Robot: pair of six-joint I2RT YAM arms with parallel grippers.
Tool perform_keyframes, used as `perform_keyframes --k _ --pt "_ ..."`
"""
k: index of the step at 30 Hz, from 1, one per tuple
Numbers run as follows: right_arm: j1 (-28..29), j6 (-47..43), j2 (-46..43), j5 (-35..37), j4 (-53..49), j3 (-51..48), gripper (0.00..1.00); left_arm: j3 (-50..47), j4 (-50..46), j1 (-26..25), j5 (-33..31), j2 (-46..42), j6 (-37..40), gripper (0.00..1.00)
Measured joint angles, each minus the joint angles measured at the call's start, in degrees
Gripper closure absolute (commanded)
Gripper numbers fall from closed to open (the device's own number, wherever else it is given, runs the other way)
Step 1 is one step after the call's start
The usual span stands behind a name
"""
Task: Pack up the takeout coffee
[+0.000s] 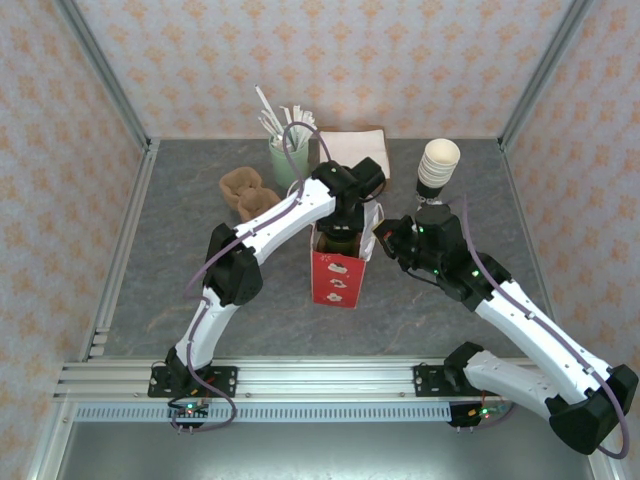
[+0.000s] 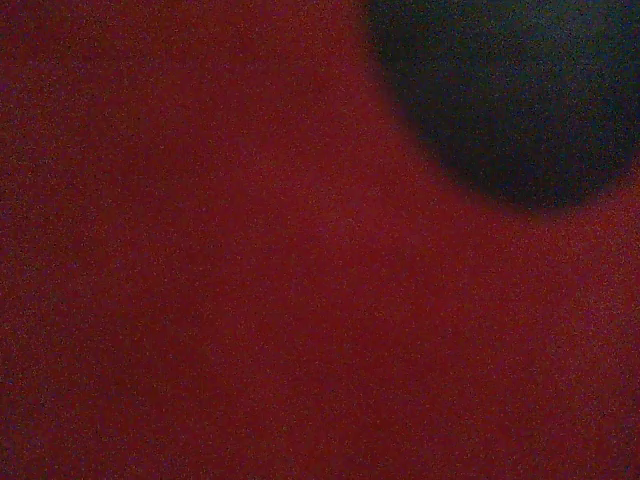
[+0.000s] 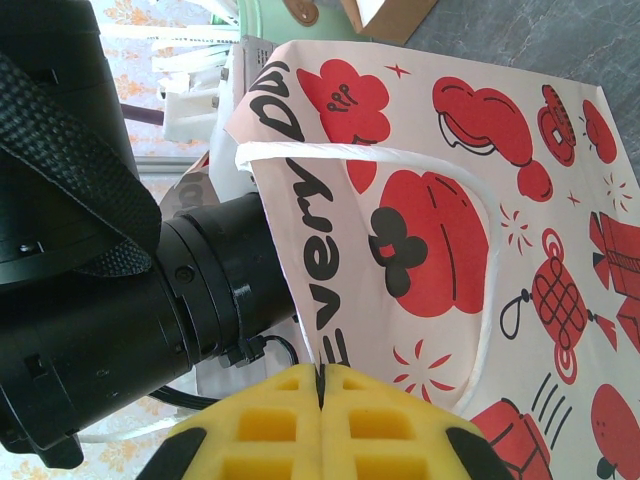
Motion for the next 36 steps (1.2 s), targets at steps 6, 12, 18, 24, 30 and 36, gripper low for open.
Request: perform_keyframes --k 6,12,18,24,30,36 --pt "0.0 0.0 0.0 0.02 0.0 0.0 1.0 -0.76 0.79 0.0 -0.22 -0.15 0.02 0.4" --pt "0.0 0.0 0.0 0.02 0.02 -0.09 1.0 -1.95 1.92 0.0 -0.33 -0.39 0.02 0.4" --pt "0.0 0.0 0.0 0.02 0.04 -0.2 1.0 -2.36 2.34 0.0 -0.42 -0.55 0.02 0.4" --pt "0.0 0.0 0.0 0.22 0.07 -0.22 1.0 -1.07 1.49 0.22 -0.22 -0.42 0.42 0.34" --pt "0.0 0.0 0.09 0.26 0.04 -0.22 1.0 0.5 0.46 0.22 0.79 -0.35 1.07 0.25" --pt "0.0 -0.22 0.57 0.24 0.02 -0.22 1.0 2.62 -2.32 0.39 1.03 -0.35 1.97 0.17"
